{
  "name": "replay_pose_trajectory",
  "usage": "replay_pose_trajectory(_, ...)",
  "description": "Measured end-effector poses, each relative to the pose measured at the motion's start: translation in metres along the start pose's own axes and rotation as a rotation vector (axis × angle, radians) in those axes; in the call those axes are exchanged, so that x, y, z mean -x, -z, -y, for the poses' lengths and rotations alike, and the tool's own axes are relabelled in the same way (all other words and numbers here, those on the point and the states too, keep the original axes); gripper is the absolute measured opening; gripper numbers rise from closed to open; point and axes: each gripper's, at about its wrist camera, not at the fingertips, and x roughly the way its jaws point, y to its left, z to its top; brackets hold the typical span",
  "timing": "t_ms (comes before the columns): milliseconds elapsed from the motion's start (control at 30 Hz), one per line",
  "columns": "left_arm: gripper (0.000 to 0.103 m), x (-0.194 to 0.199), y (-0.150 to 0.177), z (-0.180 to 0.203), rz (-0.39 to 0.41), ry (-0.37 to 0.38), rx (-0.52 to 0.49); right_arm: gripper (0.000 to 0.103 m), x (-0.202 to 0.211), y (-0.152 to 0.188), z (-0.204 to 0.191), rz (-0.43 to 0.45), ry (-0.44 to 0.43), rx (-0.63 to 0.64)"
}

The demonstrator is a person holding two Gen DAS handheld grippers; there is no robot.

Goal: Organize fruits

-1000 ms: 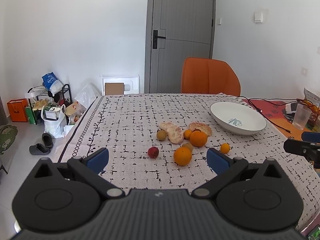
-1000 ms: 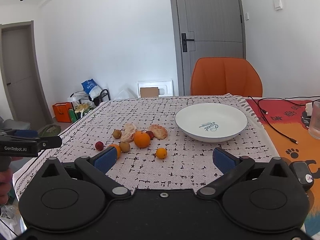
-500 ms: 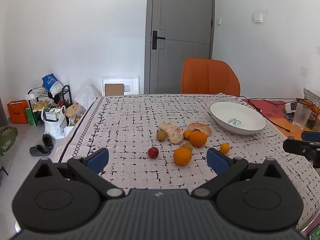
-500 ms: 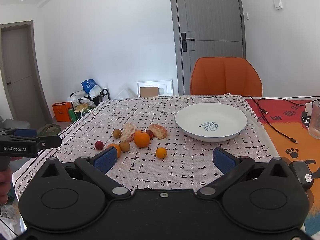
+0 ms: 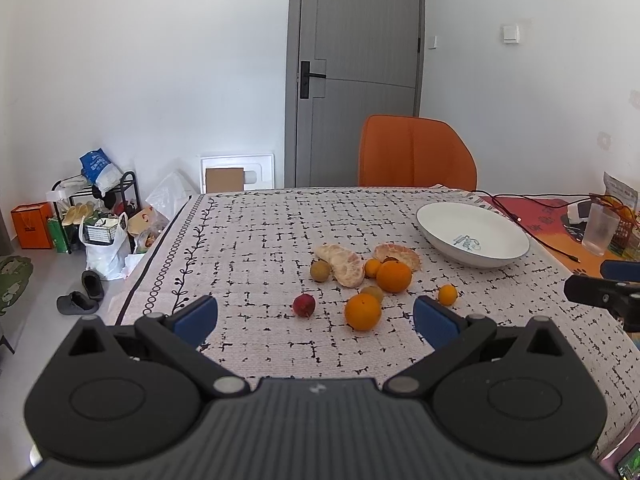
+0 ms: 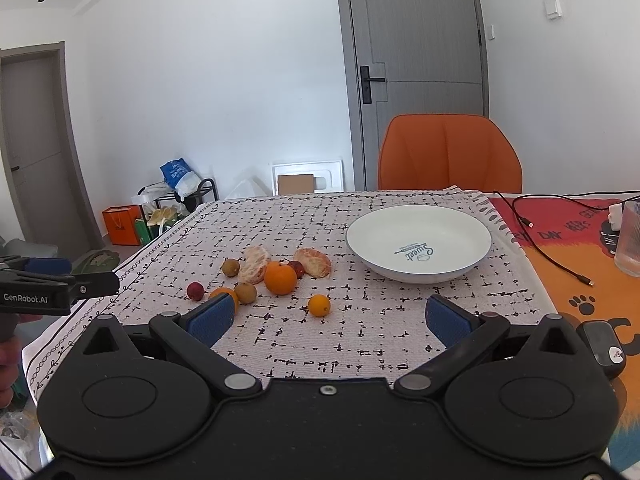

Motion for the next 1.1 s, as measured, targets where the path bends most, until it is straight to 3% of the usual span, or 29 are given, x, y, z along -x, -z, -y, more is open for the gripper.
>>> replay_pose_trajectory(600, 0.103, -0.026, 0.007, 0.007, -0.001, 0.040, -0.051, 0.103, -0.020, 0.008, 0.003, 0.027, -0.041, 0.025)
replay_pose_trajectory(833, 0.103, -0.047, 0.007, 0.009, -0.036, 0.074, -0.034, 0.103, -0.039, 0.011, 0.006, -0.012, -0.046, 0.028)
replay_pose_trajectory(967, 0.101, -0.059, 0.007, 0.009, -0.054, 0.083, -0.029, 0.103, -0.047, 0.011, 0.013, -0.015, -0.087, -0.009)
replay_pose_trajectory(1100, 0.092, -0.073, 0.007, 0.009, -0.078, 0.094, -0.023, 0.103, -0.060, 0.010, 0.013, -0.034, -0.080, -0.006)
